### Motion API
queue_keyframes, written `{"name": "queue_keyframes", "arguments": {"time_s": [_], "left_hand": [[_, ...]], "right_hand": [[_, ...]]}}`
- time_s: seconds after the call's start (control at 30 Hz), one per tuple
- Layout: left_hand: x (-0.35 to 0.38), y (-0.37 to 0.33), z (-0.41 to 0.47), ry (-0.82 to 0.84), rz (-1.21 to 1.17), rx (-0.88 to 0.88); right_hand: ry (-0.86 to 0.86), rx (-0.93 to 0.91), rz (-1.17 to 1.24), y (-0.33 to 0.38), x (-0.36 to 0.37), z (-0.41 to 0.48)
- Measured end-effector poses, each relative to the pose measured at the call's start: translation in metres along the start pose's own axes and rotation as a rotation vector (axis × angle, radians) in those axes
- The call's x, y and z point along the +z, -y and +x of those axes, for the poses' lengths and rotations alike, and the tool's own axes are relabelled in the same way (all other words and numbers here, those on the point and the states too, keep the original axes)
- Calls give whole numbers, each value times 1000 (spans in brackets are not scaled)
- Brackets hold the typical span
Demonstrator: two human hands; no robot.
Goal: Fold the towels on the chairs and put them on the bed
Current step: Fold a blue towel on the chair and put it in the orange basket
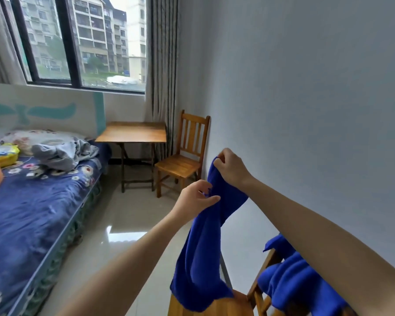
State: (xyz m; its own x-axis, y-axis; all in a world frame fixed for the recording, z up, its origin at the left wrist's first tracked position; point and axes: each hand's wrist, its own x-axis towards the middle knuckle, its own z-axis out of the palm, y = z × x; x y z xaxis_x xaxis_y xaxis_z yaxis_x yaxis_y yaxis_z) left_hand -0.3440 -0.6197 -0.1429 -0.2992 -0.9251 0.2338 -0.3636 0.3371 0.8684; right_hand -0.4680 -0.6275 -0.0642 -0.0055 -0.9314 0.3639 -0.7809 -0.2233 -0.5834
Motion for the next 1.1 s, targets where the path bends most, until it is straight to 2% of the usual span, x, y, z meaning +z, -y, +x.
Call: {"name": "queue_keyframes", "arguments": {"time_s": [0.17, 0.3, 0.4, 0.63, 0.8, 0.93, 1.0, 1.1], "left_hand": [[1, 12, 0, -106, -29, -114], [0, 11, -1, 57, 29, -95], [2, 8, -4, 81, 18, -97], [-10, 18, -8, -44, -304, -186], [-21, 30, -5, -124, -293, -207], [-25, 35, -1, -143, -204, -159], [-27, 35, 0, -181, -191, -136], [-37, 36, 5, -292, -316, -140]], "right_hand": [[5, -25, 28, 8, 1, 0], [27, -44, 14, 9, 1, -4], [60, -47, -8, 9, 0, -7], [188, -68, -64, -3, -28, -12], [391, 38, -41, -14, -58, -25], [580, 108, -204, -24, -63, -32], [618, 148, -252, -34, -61, -33], [617, 240, -264, -55, -62, -35]]}}
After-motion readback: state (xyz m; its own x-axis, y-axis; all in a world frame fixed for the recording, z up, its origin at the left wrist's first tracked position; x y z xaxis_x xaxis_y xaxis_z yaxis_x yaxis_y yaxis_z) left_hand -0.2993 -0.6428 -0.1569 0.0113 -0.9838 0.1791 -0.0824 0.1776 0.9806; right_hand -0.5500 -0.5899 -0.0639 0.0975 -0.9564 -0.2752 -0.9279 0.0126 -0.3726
